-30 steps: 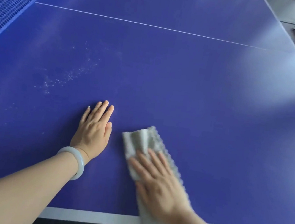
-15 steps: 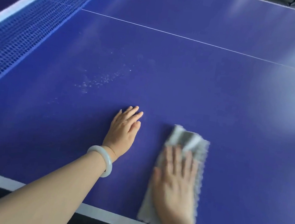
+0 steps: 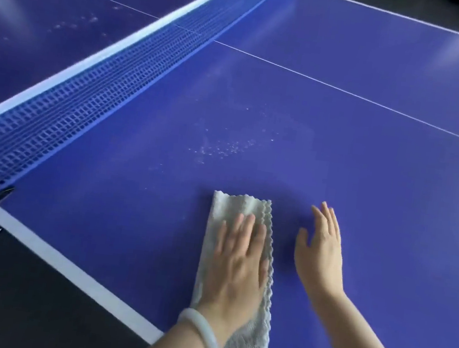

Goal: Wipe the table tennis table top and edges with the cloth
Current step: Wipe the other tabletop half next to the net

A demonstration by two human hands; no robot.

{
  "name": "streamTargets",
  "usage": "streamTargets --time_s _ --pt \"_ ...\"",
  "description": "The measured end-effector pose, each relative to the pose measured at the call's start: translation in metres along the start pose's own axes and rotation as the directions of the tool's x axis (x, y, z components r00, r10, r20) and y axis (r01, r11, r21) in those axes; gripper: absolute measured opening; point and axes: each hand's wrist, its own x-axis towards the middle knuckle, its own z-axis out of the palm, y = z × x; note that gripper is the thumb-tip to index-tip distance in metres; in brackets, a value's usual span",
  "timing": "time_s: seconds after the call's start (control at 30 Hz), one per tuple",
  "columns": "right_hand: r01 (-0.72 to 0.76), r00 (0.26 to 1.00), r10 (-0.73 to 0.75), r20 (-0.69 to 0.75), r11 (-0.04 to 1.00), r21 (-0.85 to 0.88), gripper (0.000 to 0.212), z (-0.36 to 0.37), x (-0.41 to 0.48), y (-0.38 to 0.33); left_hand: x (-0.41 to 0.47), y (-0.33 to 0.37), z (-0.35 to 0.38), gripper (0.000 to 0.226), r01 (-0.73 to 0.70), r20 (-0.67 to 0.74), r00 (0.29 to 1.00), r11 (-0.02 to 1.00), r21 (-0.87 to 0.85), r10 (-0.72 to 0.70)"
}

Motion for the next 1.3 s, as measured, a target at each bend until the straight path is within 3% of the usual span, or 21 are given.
streamTargets --time_s 0.1,0.23,0.43,0.53,0.67,0.73,0.83,1.03,1.17,1.3 --pt "0.147 0.988 -0.133 0.075 0.963 -0.224 0.055 0.022 0.030 -0.003 -0.005 0.001 0.011 0.060 0.061 0.094 0.993 0.992 0.109 -0.072" --pt "0.095 0.995 -0.079 0.057 0.920 -0.380 0.059 0.038 0.041 0.003 -0.029 -0.012 0.011 0.060 0.042 0.081 0.996 0.997 0.065 -0.047" --pt "0.098 0.995 -0.080 0.067 0.938 -0.332 0.057 0.037 0.042 0.008 -0.040 -0.062 -0.006 0.058 0.016 0.088 0.996 0.992 0.122 -0.027" --pt "0.059 0.998 -0.056 0.021 0.977 -0.203 0.054 0.034 0.040 0.005 -0.013 -0.105 -0.022 0.059 0.193 0.066 0.975 0.953 0.232 -0.213" --pt "-0.010 1.000 0.009 -0.024 0.998 -0.060 0.051 0.030 0.038 0.002 0.021 -0.129 -0.026 0.071 0.421 0.082 0.887 0.869 0.260 -0.455" --pt "-0.051 0.998 0.051 -0.031 0.999 -0.003 0.051 0.030 0.036 -0.001 0.027 -0.116 -0.018 0.076 0.410 0.080 0.894 0.877 0.251 -0.441" --pt "-0.096 0.995 0.097 -0.023 0.994 0.051 0.050 0.028 0.036 -0.002 0.015 -0.086 -0.008 0.070 0.298 0.050 0.949 0.938 0.177 -0.311" --pt "-0.083 0.996 0.084 -0.013 0.992 0.093 0.049 0.028 0.037 0.000 -0.025 -0.073 -0.004 0.075 0.138 0.062 0.988 0.990 0.041 -0.140" --pt "-0.009 1.000 0.009 0.004 0.999 -0.037 0.051 0.030 0.036 0.004 -0.001 -0.088 -0.011 0.082 0.321 0.062 0.941 0.935 0.152 -0.333" --pt "0.196 0.979 -0.166 0.116 0.916 -0.349 0.059 0.032 0.036 0.002 0.022 -0.088 -0.010 0.076 0.369 0.071 0.918 0.905 0.211 -0.391"
